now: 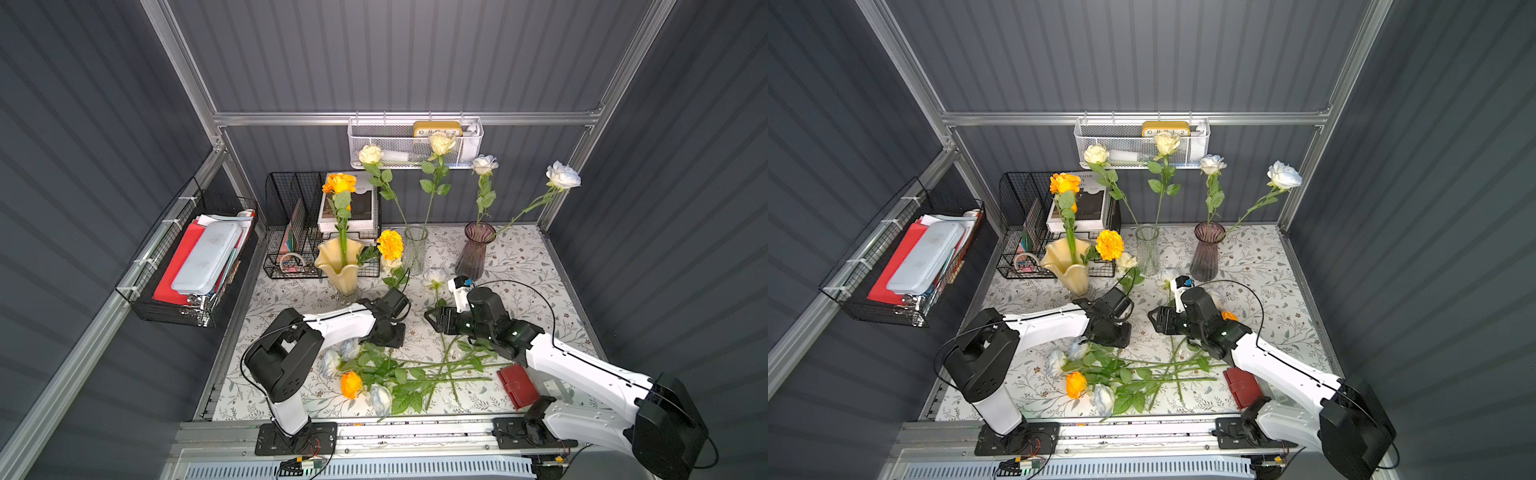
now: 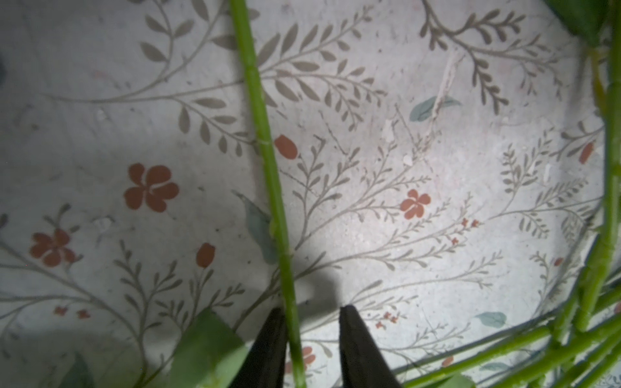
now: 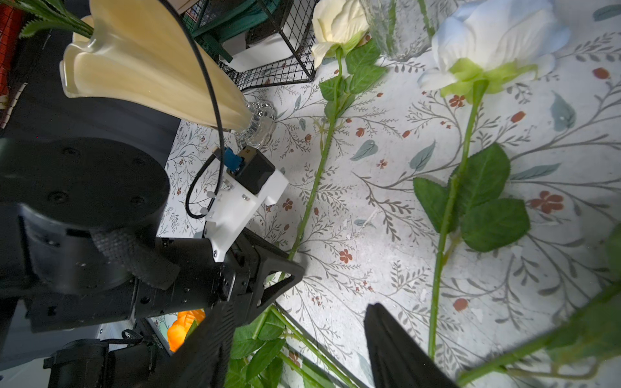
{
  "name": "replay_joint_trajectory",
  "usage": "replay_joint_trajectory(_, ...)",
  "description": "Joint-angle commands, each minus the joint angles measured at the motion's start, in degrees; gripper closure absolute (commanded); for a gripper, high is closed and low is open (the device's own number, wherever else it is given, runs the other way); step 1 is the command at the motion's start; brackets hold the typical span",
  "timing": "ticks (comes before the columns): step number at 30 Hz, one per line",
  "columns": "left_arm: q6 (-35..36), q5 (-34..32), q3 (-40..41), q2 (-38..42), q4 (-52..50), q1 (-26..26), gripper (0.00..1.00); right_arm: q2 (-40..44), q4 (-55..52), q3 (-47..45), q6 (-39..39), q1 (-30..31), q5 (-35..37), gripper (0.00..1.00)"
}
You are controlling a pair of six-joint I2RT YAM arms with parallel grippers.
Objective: Arrange the flowers in different vases according to their colors
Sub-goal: Pick up the flower at the center of the board.
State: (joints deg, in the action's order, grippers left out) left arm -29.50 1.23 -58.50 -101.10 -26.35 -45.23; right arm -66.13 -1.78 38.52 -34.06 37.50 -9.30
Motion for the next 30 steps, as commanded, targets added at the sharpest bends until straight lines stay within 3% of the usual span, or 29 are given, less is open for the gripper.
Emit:
replay_joint_trajectory(1,-1.4,0.3,3.4,-6.4,-8.2,-0.8,0.8,-0.8,0.2,-0.9,-0.3,-0.2,-0.9,0.34)
replay_joint_trajectory(6,-1.7,-1.6,3.0,-7.8,-8.0,-0.9,1.0,-1.7,0.8,-0.9,-0.2,-0.2,-1.2,0.34)
replay_joint_trajectory(14,-2.4,-5.9,-0.9,-5.1,-8.6,-0.9,1.0,-9.5,5.1,0.1,-1.0,-0.2,-5.4,0.34)
replay_joint_trajectory(20,-2.5,-6.8,-3.0,-1.2,-8.4,-1.0,1.0,-20.0,17.0,0.6,-9.0,-0.1,-13.2,0.35)
replay_joint_trajectory(24,-2.3,-6.9,-2.8,0.9,-8.1,-0.9,1.0,-27.4,25.1,1.0,-13.5,0.7,-14.2,0.36)
replay_joint_trajectory(30,-1.0,-6.1,-3.2,3.9,-7.7,-1.0,1.0,-36.4,28.1,6.3,-15.9,1.9,-14.6,0.37)
